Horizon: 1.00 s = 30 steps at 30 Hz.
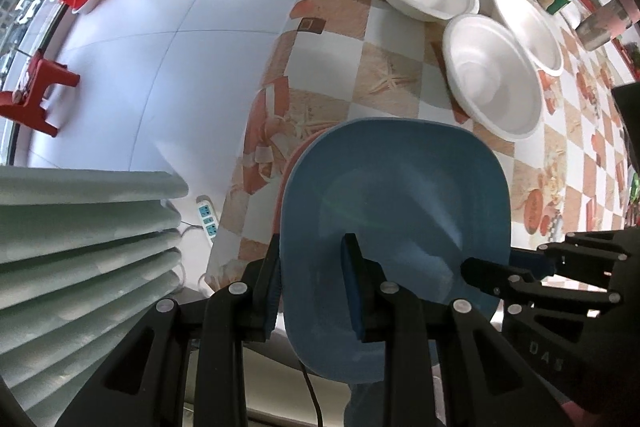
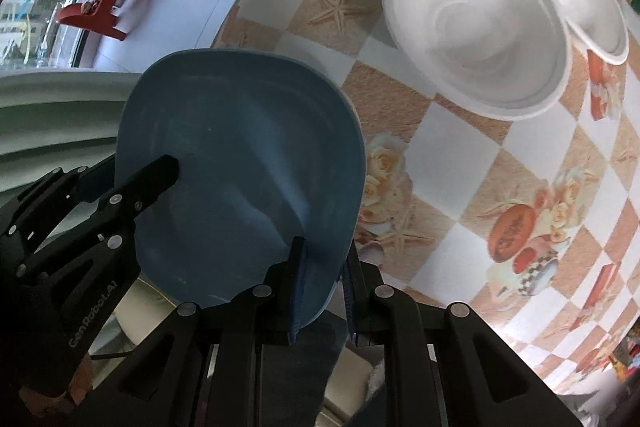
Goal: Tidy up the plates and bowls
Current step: 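Lift the blue plate with both grippers and carry it over the pink plate, then lower the blue plate onto the pink plate and open both grippers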
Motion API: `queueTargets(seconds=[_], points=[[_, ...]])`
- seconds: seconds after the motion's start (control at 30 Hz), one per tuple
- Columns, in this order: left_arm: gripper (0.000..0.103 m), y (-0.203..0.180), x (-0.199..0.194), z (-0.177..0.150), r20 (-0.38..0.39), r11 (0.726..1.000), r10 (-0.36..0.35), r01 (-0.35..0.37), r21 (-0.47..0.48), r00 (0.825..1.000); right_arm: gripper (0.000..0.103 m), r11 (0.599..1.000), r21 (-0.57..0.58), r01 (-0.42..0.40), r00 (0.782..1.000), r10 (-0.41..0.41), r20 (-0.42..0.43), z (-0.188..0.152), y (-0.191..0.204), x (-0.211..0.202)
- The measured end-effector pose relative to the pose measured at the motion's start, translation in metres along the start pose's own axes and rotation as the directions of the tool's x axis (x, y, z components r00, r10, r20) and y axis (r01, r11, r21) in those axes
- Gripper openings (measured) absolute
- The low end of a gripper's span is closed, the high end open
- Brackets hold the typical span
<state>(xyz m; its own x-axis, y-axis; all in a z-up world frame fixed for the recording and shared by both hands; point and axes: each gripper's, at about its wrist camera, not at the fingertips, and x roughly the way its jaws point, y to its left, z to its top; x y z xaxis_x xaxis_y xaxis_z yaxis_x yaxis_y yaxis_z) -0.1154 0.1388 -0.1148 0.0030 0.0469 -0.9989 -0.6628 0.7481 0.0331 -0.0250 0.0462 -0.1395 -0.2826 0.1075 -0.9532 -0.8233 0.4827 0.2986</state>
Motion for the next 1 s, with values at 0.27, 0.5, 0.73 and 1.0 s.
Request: queueTargets(seconds=[0.27, 0.5, 0.73, 1.0], points=[[0.029, 0.001, 0.022, 0.012, -0.025, 0.999, 0.016, -0.015, 0.037, 1.000, 0.019, 0.996, 0.083, -0.021, 0.999, 0.023, -0.025, 0.006, -0.003, 0.017], [0.032, 0.001, 0.034, 0.017, -0.030, 0.998, 0.020, -0.019, 0.057, 0.999, 0.019, 0.991, 0.130, -0.028, 0.998, 0.035, -0.047, 0.005, -0.016, 0.024], [0.059, -0.004, 0.032, 0.021, -0.009, 0.998, 0.031, -0.031, 0.062, 0.999, 0.019, 0.992, 0.123, -0.030, 0.997, 0.038, -0.065, 0.001, -0.018, 0.022], [0.074, -0.004, 0.013, 0.018, 0.073, 0.997, 0.062, -0.065, 0.036, 0.995, 0.022, 0.997, 0.079, -0.027, 0.999, 0.030, -0.037, 0.002, -0.014, 0.011]])
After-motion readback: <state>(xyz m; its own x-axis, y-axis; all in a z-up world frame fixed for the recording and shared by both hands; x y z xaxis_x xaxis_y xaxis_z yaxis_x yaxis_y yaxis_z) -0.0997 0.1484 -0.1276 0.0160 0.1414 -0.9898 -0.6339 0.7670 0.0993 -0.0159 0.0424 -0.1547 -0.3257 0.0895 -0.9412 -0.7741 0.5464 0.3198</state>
